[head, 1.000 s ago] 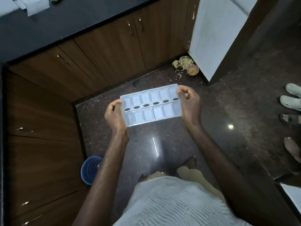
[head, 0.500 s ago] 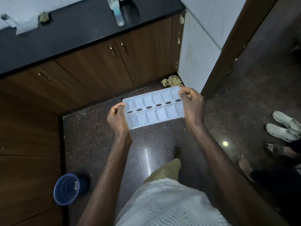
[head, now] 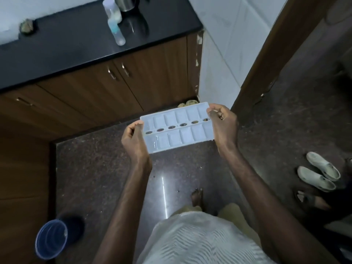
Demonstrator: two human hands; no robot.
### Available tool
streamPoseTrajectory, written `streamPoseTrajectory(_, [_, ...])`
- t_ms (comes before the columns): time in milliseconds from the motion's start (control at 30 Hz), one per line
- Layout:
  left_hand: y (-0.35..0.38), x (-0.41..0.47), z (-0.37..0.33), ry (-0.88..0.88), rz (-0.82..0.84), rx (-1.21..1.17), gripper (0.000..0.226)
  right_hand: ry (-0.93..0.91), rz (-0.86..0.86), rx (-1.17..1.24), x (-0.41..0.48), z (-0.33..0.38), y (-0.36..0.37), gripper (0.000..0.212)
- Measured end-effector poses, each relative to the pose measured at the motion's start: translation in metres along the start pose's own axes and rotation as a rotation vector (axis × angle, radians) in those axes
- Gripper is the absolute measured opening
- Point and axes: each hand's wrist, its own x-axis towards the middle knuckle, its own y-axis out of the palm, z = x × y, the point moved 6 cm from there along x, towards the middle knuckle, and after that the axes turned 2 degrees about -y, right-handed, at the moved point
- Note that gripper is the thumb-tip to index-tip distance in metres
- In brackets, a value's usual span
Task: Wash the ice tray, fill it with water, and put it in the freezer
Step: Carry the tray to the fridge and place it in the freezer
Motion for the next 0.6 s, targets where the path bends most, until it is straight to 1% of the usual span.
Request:
streamPoseTrajectory(133, [0.042, 0.005, -0.007, 0.025, -0.024, 0.048, 0.010, 0.011, 0.017, 0.004, 0.044, 0.003, -0.017, 0.021])
streamPoseTrajectory(267, [0.082, -0.001, -0.010, 0.056, -0.020, 0.024, 0.009, 0.020, 0.065, -0.011, 0.079, 0.000, -0.037, 0.019])
streamPoseTrajectory(433, [0.127, -0.019, -0.002, 0.061, -0.054, 0.000, 0.016, -0.011, 0.102, 0.016, 0.120, -0.002, -0.068, 0.015])
streamPoseTrajectory(533, [0.153, -0.039, 0.006, 0.052, -0.091, -0.025, 0.024, -0.018, 0.137, 0.032, 0.146, -0.004, -0.089, 0.004])
streamPoseTrajectory(600, [0.172, -0.055, 0.012, 0.049, -0.122, -0.029, 0.027, -0.034, 0.171, 0.048, 0.164, -0.004, -0.106, 0.006])
